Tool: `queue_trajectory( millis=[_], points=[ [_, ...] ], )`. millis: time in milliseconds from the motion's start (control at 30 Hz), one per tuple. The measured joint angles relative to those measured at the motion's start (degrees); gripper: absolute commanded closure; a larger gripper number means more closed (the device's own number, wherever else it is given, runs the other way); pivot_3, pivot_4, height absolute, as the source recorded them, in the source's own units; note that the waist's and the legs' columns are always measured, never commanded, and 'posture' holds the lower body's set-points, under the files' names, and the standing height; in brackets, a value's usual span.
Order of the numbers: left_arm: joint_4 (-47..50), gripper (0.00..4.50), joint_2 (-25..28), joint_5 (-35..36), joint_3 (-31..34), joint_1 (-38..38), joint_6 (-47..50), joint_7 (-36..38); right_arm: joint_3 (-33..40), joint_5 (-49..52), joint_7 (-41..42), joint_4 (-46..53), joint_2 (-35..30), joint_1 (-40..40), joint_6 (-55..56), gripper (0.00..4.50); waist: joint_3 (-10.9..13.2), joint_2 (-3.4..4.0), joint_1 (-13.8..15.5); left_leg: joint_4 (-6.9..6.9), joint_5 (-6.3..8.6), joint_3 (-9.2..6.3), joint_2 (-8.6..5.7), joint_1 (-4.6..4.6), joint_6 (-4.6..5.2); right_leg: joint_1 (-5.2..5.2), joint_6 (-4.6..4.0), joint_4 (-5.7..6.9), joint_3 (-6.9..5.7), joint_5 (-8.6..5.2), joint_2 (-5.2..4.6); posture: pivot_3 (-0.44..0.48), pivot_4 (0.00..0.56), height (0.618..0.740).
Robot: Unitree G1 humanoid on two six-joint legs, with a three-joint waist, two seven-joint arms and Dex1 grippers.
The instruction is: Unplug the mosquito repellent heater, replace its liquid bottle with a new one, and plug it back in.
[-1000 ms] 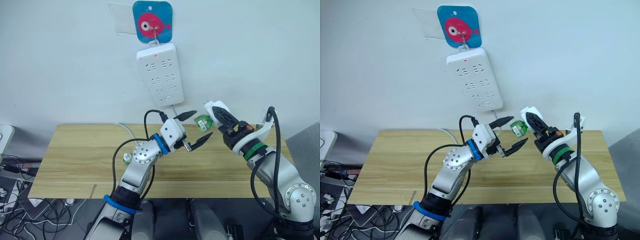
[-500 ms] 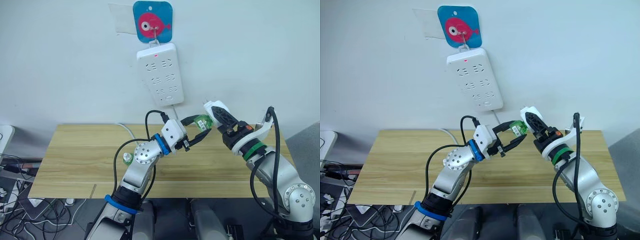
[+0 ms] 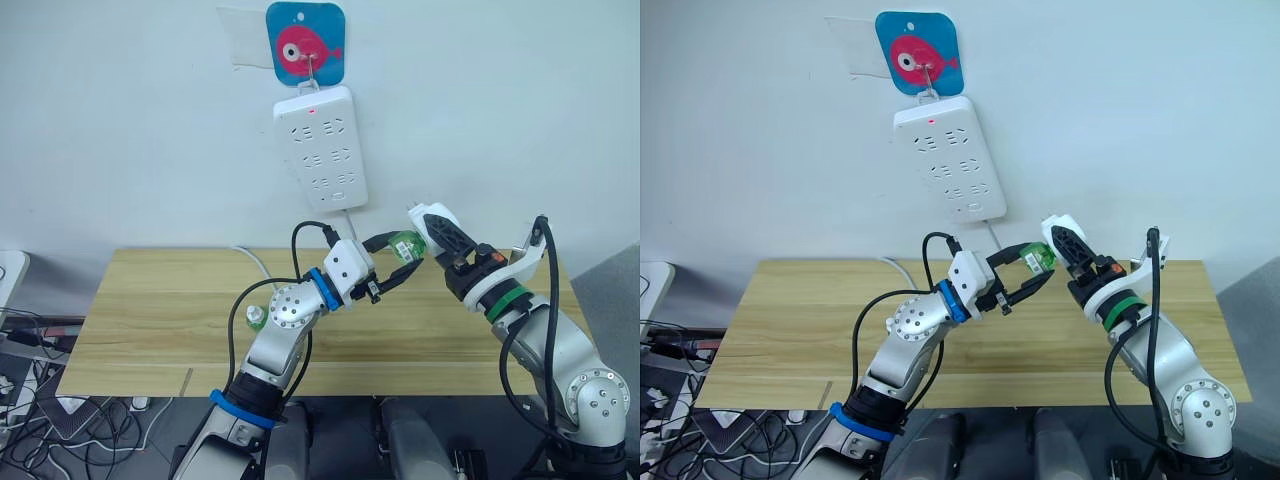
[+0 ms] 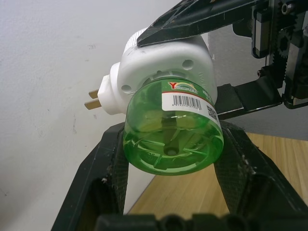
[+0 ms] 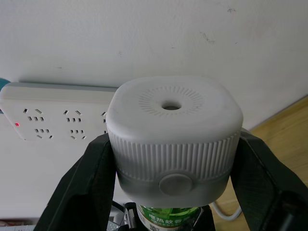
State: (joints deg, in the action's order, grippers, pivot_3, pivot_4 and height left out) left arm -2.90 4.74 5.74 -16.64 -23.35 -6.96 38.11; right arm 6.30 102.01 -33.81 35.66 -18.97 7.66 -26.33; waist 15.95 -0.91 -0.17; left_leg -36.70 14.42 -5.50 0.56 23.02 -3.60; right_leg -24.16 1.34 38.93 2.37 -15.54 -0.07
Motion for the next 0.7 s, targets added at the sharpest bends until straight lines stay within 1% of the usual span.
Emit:
queue_trajectory(
  millis=[67, 467, 567, 633, 700],
  points=[
    [0.08, 1.02, -0.07, -0.07, 0.0, 0.0, -0.57, -0.4, -0.39, -0.21, -0.05, 0.0, 0.01, -0.14, 0.16, 1.58, 0.0, 0.0, 0.0, -0.01, 0.0, -0.01, 0.0, 0.0, 0.0, 0.0, 0.0, 0.0, 0.01, 0.0, 0.0, 0.112, 0.258, 0.74],
    [0.15, 1.02, -0.47, -0.28, -0.01, -0.45, -1.26, -1.2, -0.86, -0.76, -0.07, 0.0, 0.03, -0.22, 0.43, 1.58, -0.01, 0.0, 0.01, -0.08, 0.0, 0.0, -0.01, 0.0, 0.0, 0.02, 0.0, 0.03, 0.0, 0.01, 0.0, 0.113, 0.25, 0.74],
    [0.15, 1.57, -0.45, -0.27, -0.01, -0.45, -1.26, -1.09, -0.85, -0.76, -0.09, 0.0, 0.1, -0.12, 0.74, 1.58, -0.01, 0.0, 0.01, -0.09, 0.0, 0.0, -0.01, 0.0, 0.0, 0.02, 0.0, 0.04, 0.0, 0.01, 0.0, 0.112, 0.249, 0.74],
    [0.15, 2.18, -0.41, -0.25, -0.35, -0.44, -1.25, -0.93, -0.84, -0.75, -0.28, -0.01, 0.19, 0.03, 0.91, 1.58, -0.01, -0.01, 0.01, -0.11, 0.0, 0.0, -0.01, 0.0, 0.0, 0.02, 0.0, 0.04, 0.0, 0.01, 0.0, 0.112, 0.249, 0.74],
    [0.15, 2.22, -0.37, -0.26, -0.37, -0.44, -1.25, -0.92, -0.85, -0.74, -0.37, -0.01, 0.23, 0.03, 0.91, 1.58, -0.01, -0.01, 0.01, -0.12, 0.0, 0.0, 0.0, 0.0, 0.0, 0.02, 0.0, 0.05, 0.0, 0.02, 0.0, 0.111, 0.25, 0.74]
  ],
)
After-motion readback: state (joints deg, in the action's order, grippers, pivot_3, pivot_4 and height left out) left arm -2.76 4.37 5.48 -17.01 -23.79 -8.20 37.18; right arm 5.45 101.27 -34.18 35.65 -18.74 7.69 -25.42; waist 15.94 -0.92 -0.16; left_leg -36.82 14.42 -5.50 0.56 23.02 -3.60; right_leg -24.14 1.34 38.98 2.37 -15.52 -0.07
